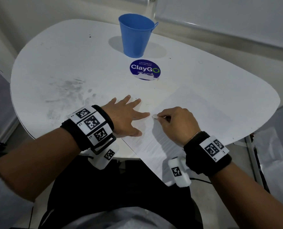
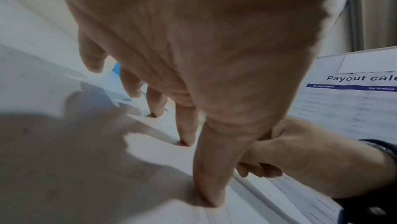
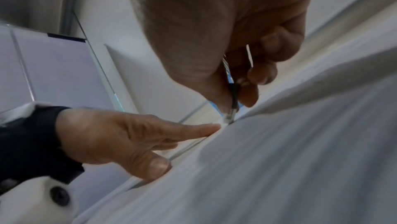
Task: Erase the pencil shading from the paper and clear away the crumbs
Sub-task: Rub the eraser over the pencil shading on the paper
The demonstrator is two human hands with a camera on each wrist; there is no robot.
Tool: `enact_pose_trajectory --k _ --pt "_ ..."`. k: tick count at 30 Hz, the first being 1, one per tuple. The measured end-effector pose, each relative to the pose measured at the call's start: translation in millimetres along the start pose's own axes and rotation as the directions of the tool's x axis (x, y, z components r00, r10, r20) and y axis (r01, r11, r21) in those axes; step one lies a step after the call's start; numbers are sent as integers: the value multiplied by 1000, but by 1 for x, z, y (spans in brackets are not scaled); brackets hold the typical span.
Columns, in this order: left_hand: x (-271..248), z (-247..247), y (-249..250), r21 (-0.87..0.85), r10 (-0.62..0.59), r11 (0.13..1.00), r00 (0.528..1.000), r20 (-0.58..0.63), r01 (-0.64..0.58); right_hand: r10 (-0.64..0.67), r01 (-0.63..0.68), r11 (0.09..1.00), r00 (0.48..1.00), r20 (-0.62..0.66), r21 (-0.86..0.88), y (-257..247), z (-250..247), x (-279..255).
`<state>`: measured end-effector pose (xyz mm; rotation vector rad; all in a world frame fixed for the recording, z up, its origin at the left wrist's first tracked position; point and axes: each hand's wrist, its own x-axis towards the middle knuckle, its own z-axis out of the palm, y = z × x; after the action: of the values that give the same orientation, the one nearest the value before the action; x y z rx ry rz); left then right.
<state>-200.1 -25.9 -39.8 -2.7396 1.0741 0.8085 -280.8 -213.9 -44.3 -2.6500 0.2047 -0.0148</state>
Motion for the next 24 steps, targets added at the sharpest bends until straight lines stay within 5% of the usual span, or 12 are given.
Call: enact_pose_trajectory --k 10,19,24 --pt "-5 -9 -2 15 -60 998 998 -13 60 23 -33 993 995 92 109 -11 0 17" --pt "-3 -12 -26 -39 -110 993 994 14 111 -77 71 997 980 181 35 -40 9 39" --pt "-2 -15 -29 -52 -122 991 991 54 125 -18 19 1000 991 131 -7 -34 -1 49"
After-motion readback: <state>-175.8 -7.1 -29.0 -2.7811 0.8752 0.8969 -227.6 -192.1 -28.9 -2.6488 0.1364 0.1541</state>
